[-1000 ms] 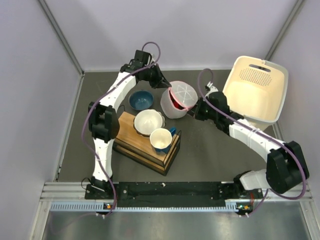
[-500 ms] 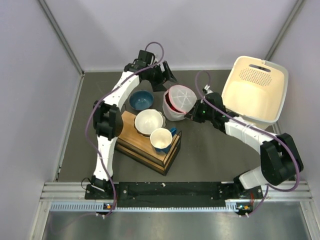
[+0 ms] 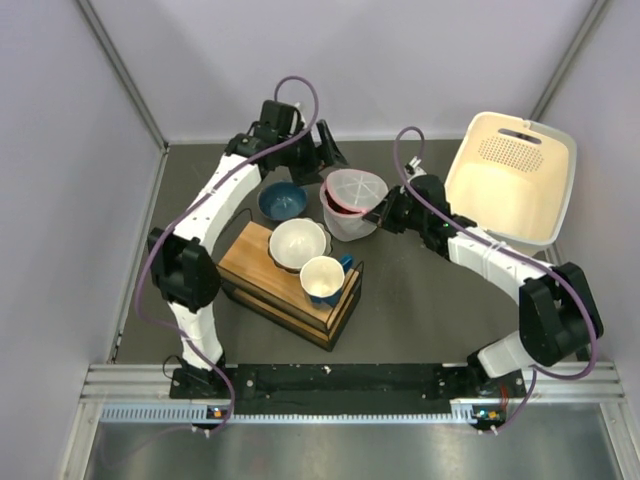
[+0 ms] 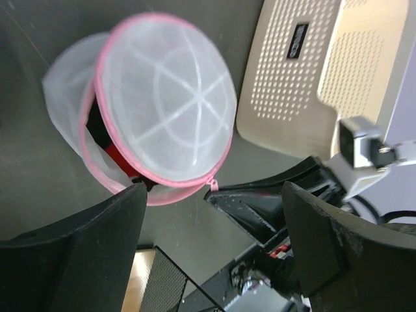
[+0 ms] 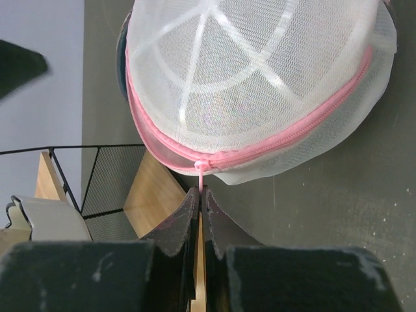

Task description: Unzip the laundry bag and remove the bra

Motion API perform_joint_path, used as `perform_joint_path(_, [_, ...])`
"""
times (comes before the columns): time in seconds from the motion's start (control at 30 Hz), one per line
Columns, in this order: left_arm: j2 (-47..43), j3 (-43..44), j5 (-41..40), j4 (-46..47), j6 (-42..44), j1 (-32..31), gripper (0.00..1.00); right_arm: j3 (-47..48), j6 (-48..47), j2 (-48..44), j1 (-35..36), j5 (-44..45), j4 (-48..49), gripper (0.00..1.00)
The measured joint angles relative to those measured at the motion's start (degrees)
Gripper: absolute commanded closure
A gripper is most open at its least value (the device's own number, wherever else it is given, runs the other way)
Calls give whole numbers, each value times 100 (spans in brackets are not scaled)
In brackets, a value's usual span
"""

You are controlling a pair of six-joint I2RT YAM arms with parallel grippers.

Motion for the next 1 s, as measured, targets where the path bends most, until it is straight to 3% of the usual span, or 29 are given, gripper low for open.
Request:
perform_joint_path(0.33, [518, -667, 291, -13, -181, -153, 11, 210, 0, 68, 0, 26, -20, 100])
perform_joint_path(0.43, [608, -662, 352, 50, -229, -149, 21, 297, 0, 131, 0, 15, -7, 100])
perform_joint_path(0.5, [710, -634, 391, 92, -299, -149, 44, 328, 0, 173, 0, 13, -2, 100])
perform_joint_path(0.53, [774, -619, 400, 116, -345, -149, 78, 328, -2, 179, 0, 9, -7, 100])
perform_joint_path(0.57, [846, -601, 402, 149, -389, -149, 94, 328, -7, 181, 0, 0, -22, 100])
perform_joint_path(0.6, [911, -586, 402, 179, -437, -149, 100, 328, -20, 181, 0, 0, -31, 100])
perform_joint_path(1.0, [1045, -114, 605, 210, -428, -61, 100, -94, -916, -181, -11, 339, -435, 100])
